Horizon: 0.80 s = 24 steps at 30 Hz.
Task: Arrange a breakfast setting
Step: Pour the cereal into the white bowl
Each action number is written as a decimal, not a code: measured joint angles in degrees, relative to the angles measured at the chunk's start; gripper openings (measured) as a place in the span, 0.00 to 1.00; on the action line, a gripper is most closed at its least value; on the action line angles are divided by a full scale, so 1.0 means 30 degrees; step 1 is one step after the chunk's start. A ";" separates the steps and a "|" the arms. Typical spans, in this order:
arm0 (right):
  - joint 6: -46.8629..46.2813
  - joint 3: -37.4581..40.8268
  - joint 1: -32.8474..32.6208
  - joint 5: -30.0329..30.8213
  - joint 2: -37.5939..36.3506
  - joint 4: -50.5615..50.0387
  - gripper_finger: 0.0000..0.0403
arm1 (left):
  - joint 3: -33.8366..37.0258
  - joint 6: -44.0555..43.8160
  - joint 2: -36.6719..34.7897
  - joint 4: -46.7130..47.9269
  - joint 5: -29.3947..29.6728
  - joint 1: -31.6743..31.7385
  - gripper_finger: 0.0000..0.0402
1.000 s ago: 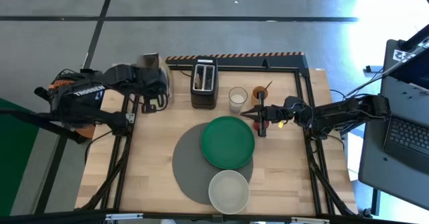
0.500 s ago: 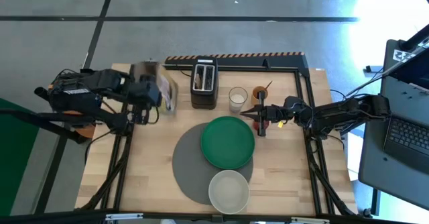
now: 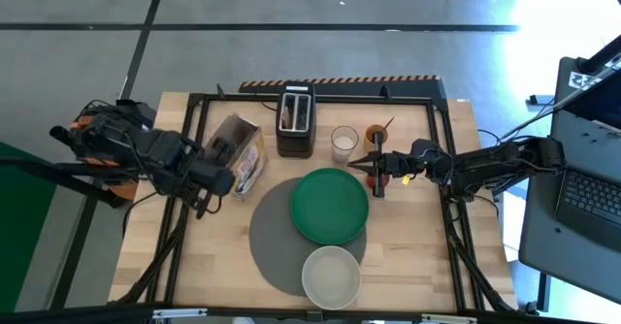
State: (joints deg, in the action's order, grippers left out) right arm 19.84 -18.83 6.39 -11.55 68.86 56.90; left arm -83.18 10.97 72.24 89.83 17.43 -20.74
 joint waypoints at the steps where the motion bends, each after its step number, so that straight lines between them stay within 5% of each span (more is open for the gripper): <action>1: -0.0007 0.0000 0.0000 0.0004 0.0000 -0.0001 0.00 | 0.0000 0.0343 0.0059 -0.0044 0.0086 -0.0188 0.00; 24: -0.0003 0.0000 0.0000 0.0137 0.0000 -0.0004 0.00 | 0.0158 0.7710 0.1226 -0.2412 0.0483 0.0334 0.00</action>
State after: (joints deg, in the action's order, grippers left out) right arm 19.83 -18.83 6.39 -11.14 68.86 56.89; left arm -82.70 34.10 75.92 82.59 18.88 -19.74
